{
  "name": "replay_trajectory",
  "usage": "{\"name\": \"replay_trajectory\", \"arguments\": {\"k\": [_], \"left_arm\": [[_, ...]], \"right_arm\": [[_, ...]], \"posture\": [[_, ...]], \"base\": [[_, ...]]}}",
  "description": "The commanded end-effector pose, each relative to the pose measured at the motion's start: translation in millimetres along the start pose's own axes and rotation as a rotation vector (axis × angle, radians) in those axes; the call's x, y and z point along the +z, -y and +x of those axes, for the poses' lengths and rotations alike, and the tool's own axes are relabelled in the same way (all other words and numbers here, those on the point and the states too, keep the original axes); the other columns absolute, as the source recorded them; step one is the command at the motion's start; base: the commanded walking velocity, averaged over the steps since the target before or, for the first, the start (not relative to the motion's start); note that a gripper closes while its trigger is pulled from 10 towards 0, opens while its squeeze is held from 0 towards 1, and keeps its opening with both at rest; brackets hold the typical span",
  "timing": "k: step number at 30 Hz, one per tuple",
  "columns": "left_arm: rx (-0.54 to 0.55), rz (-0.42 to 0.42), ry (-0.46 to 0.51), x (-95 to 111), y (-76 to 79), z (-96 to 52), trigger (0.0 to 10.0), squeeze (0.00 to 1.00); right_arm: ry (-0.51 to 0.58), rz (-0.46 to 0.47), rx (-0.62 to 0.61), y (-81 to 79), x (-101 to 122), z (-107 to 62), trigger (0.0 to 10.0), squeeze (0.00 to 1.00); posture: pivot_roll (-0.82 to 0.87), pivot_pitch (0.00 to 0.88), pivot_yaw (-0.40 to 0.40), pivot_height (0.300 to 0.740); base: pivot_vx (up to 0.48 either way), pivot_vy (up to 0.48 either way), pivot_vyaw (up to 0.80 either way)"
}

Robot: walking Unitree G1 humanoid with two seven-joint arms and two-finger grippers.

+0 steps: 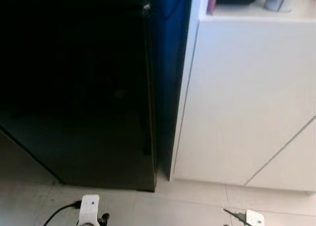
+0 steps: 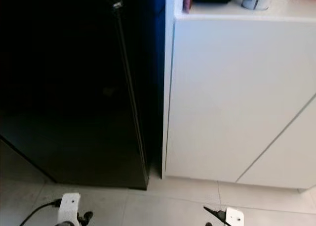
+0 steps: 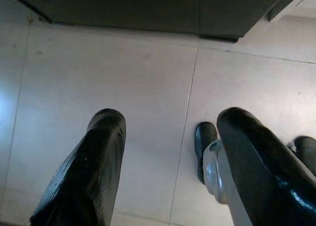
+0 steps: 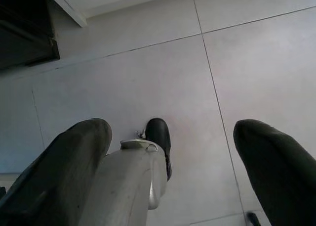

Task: Restocking fridge

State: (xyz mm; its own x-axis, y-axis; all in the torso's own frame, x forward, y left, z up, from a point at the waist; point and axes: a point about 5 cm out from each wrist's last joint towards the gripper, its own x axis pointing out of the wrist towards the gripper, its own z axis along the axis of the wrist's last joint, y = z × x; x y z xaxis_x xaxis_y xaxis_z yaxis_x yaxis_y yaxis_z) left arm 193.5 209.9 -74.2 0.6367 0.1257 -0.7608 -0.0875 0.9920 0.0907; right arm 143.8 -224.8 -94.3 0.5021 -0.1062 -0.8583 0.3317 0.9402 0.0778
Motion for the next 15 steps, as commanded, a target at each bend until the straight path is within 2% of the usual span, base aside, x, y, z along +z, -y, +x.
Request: {"name": "replay_trajectory", "arguments": {"k": [1,15], "left_arm": [[0.013,-0.017,-0.025,-6.0,-2.4,-1.1,10.0,0.00],[0.007,-0.017,-0.026,-6.2,-0.8,-1.0,10.0,0.00]], "right_arm": [[0.010,-0.002,0.006,-2.8,3.6,0.9,10.0,0.00],[0.014,-0.008,0.029,-4.6,4.4,1.0,10.0,0.00]], "posture": [[0.06,0.069,-0.010,0.740],[0.07,0.037,-0.009,0.740]], "base": [[0.000,0.289,0.00],[0.000,0.294,0.00]]}}
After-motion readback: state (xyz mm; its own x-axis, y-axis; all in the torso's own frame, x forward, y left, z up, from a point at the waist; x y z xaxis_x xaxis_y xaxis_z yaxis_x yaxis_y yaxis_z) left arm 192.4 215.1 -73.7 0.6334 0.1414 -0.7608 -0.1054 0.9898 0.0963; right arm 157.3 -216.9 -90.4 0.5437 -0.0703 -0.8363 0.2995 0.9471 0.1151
